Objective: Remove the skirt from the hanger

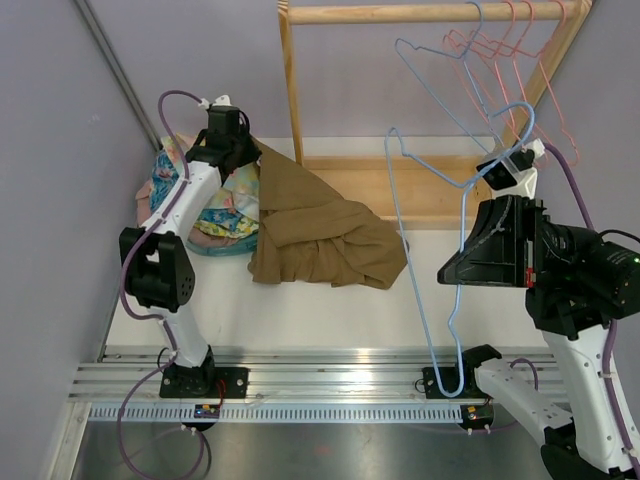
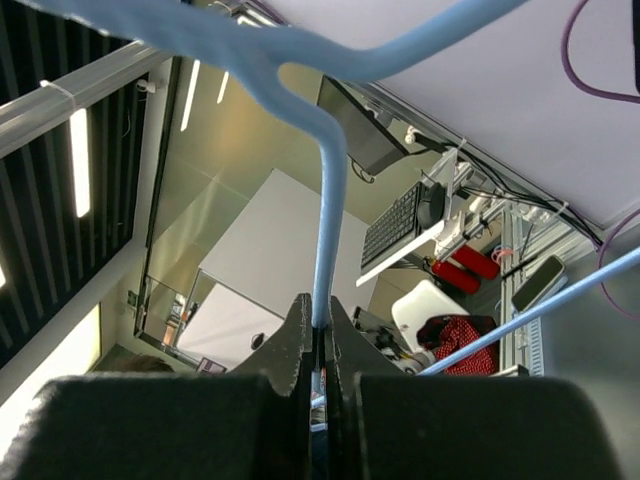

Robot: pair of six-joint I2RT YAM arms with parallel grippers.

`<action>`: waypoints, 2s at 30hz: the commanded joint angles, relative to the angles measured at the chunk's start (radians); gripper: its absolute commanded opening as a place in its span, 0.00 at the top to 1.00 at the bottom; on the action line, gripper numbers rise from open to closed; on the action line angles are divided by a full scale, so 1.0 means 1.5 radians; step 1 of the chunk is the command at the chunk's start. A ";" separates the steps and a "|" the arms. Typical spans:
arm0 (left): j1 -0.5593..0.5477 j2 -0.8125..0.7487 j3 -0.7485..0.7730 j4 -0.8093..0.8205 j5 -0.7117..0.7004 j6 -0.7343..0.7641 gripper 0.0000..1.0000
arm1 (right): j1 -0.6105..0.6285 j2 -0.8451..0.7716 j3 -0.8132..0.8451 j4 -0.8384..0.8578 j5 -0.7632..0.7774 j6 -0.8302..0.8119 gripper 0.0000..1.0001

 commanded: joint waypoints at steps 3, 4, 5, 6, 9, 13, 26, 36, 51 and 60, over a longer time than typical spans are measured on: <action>0.019 -0.106 0.082 0.025 0.007 0.041 1.00 | 0.003 0.007 -0.026 -0.024 -0.024 -0.046 1.00; 0.021 -0.109 0.132 0.013 -0.001 0.047 1.00 | 0.003 0.007 -0.041 -0.029 -0.024 -0.055 1.00; 0.025 -0.101 0.175 -0.005 -0.007 0.053 1.00 | 0.003 0.005 -0.051 -0.031 -0.020 -0.066 1.00; 0.040 -0.091 0.216 -0.045 -0.001 0.060 1.00 | 0.003 0.003 -0.061 -0.030 -0.018 -0.071 1.00; 0.085 -0.042 0.400 -0.110 0.019 0.059 1.00 | 0.004 -0.003 -0.094 -0.060 -0.020 -0.110 1.00; 0.149 -0.010 0.567 -0.110 0.044 0.039 1.00 | 0.004 -0.009 -0.133 -0.090 -0.022 -0.153 1.00; 0.165 -0.147 0.171 0.027 0.008 0.094 1.00 | 0.004 0.043 -0.100 -0.215 -0.019 -0.316 1.00; 0.152 -0.235 -0.123 -0.053 0.099 0.060 0.01 | 0.003 0.311 0.199 -0.229 -0.030 -0.436 1.00; 0.094 -0.672 -0.432 -0.218 0.063 0.134 0.01 | 0.003 0.706 0.497 -0.010 0.010 -0.260 1.00; 0.092 -0.726 -0.520 -0.207 0.037 0.152 0.01 | 0.003 0.837 0.609 0.152 0.057 -0.122 1.00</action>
